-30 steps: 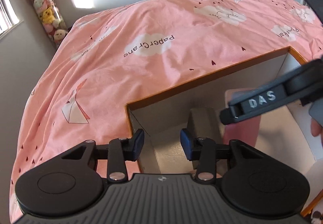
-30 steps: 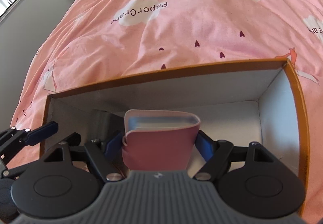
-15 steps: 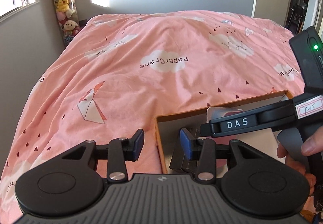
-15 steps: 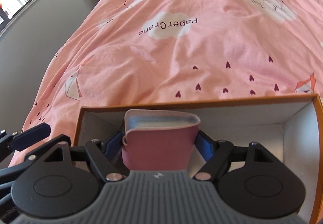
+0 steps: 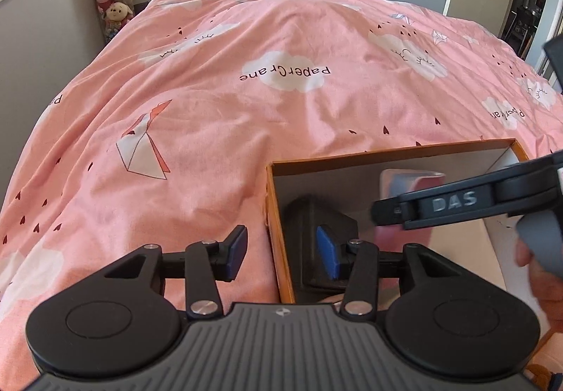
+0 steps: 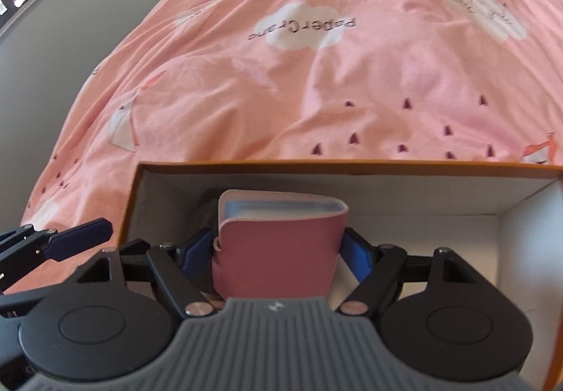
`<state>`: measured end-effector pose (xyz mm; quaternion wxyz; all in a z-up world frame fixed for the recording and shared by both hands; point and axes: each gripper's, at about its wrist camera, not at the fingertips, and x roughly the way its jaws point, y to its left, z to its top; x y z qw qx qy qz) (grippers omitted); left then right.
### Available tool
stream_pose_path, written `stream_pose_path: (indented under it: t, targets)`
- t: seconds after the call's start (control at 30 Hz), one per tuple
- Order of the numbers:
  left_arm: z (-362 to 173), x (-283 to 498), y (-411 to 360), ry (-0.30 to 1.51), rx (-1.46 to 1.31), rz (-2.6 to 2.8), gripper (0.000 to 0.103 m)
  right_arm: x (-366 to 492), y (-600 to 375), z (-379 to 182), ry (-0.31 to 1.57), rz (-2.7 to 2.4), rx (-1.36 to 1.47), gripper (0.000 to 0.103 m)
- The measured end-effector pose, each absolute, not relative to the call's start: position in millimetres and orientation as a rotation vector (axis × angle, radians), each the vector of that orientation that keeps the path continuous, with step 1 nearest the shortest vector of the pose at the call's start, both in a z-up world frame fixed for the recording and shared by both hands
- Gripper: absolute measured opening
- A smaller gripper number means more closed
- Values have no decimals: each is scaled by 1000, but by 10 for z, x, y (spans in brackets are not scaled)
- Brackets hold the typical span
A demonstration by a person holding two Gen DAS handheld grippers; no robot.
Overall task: Organize objects
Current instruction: 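Open both grippers to release the cases into the box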
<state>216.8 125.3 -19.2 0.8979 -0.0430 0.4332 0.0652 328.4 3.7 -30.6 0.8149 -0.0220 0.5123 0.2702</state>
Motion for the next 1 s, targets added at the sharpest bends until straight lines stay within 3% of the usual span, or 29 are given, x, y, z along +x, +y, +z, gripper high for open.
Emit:
stream_pose_path:
  t: [0.07, 0.5, 1.0]
  targets:
    - [-230, 2221, 1255, 910, -99, 121, 59, 3334, -44, -319, 1100, 549, -50, 79]
    - [-196, 2140, 1221, 891, -65, 168, 58, 3417, 32, -574, 1197, 526, -142, 79]
    - [-242, 2130, 1204, 908, -74, 155, 58, 3553, 53, -806, 1286, 537, -31, 80]
